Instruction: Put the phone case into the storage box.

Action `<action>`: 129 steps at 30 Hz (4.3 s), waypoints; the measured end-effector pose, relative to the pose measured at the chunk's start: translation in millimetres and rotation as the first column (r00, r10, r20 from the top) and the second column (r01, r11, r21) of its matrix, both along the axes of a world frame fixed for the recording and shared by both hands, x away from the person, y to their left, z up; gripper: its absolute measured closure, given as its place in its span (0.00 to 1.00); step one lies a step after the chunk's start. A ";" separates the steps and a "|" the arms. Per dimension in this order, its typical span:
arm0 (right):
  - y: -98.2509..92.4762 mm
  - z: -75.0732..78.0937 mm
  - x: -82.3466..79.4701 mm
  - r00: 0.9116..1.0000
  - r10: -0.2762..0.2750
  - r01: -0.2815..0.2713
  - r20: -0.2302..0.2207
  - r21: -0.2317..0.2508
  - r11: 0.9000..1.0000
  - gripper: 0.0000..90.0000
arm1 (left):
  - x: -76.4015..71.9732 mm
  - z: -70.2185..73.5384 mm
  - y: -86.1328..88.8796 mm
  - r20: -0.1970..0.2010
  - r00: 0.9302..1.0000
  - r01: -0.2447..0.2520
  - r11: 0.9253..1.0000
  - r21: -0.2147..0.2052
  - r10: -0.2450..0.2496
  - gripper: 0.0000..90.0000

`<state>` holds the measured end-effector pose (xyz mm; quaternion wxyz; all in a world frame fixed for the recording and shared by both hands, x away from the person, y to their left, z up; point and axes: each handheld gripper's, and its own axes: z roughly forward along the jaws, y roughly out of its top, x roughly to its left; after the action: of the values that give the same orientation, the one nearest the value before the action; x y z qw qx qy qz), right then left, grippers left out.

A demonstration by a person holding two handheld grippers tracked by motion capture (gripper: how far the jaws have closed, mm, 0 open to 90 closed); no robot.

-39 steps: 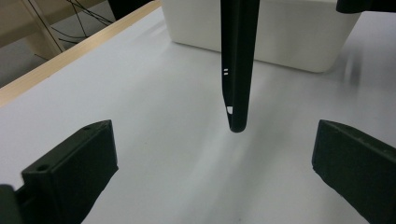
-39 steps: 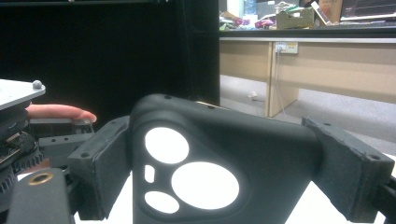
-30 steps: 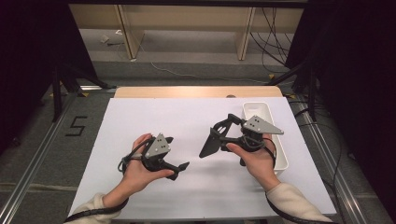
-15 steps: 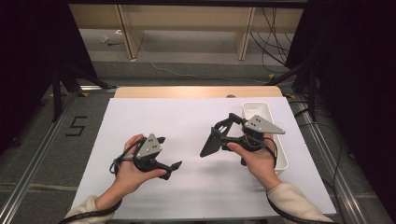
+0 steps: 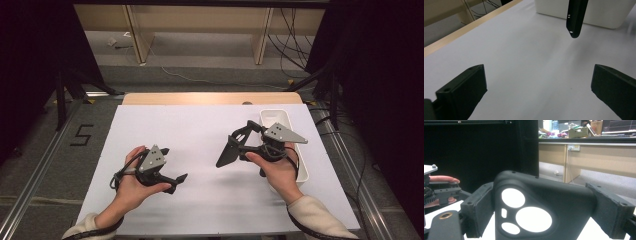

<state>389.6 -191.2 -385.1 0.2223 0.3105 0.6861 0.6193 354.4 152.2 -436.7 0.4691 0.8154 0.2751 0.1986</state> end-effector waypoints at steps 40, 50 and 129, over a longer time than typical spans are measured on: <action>-18.7 12.9 4.3 0.996 -0.040 0.037 0.078 0.031 0.999 0.16 | 2.1 -2.1 2.1 0.003 1.000 -0.012 1.000 0.002 0.012 0.00; -25.7 18.9 5.6 0.994 -0.061 0.057 0.092 0.048 0.997 0.16 | 2.3 -1.7 2.3 0.004 1.000 -0.014 1.000 -0.005 0.014 0.00; -60.4 39.1 10.5 0.976 -0.182 0.172 0.121 0.088 0.981 0.16 | 3.0 -0.4 4.0 0.013 1.000 -0.021 1.000 -0.018 0.021 0.01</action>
<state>400.1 -251.6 -346.0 0.3082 0.3381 0.6154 0.6419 357.4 156.2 -437.0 0.4758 0.8070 0.2824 0.2063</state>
